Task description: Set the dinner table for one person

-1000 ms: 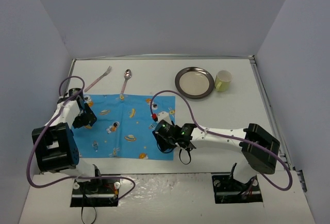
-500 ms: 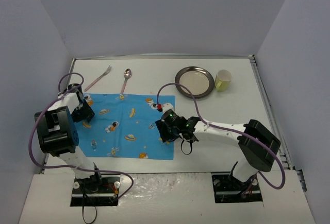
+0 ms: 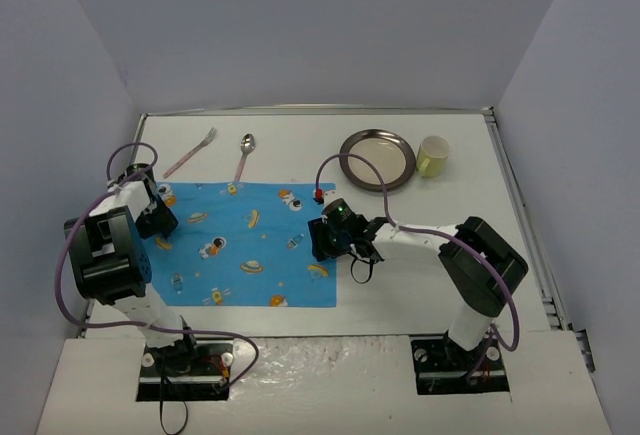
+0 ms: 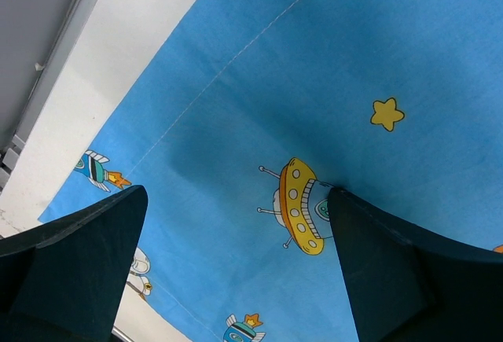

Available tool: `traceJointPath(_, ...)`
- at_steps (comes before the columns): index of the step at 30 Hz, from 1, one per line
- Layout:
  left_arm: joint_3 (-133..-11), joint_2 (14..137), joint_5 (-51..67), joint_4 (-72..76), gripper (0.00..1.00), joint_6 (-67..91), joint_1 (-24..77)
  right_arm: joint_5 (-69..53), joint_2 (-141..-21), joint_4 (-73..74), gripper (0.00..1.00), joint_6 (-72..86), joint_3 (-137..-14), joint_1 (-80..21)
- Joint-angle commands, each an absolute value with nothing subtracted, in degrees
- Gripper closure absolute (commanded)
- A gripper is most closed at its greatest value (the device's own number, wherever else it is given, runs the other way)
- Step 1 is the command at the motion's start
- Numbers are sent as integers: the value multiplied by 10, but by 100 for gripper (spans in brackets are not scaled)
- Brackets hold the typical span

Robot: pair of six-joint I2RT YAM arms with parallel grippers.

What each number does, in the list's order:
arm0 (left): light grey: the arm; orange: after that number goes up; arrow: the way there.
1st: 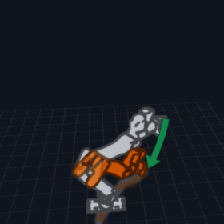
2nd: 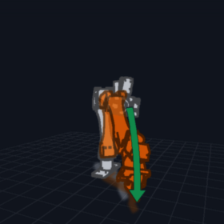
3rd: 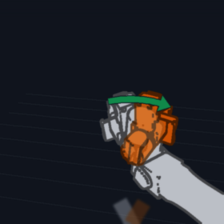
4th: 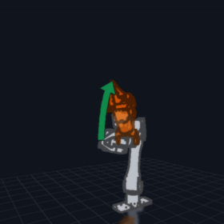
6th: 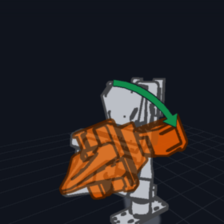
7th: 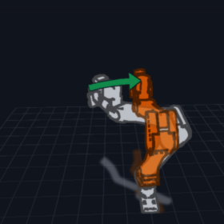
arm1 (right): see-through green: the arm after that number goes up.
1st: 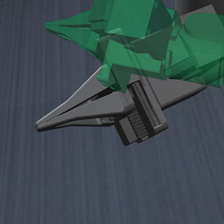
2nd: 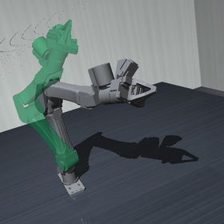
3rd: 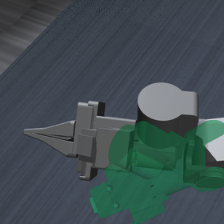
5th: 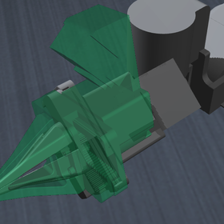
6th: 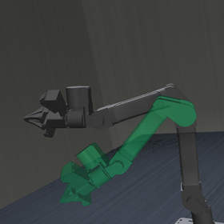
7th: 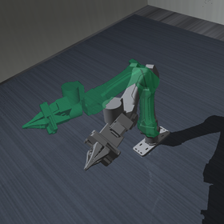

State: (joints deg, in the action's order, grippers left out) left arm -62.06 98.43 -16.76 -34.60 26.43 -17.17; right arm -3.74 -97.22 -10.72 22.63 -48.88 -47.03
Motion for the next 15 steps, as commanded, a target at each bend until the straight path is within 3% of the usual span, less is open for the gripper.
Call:
traceJointPath(1,-613,991,-204,-372,3,271,-181,-34,-989,-87,50,228,-475,-452)
traceJointPath(6,-619,983,-203,-379,3,277,-180,-29,-980,-83,50,228,-482,-450)
traceJointPath(10,-659,941,-199,-403,3,278,-175,-7,-930,-64,44,235,-496,-450)
traceJointPath(15,-724,823,-167,-434,3,274,-154,32,-829,-44,25,263,-510,-431)
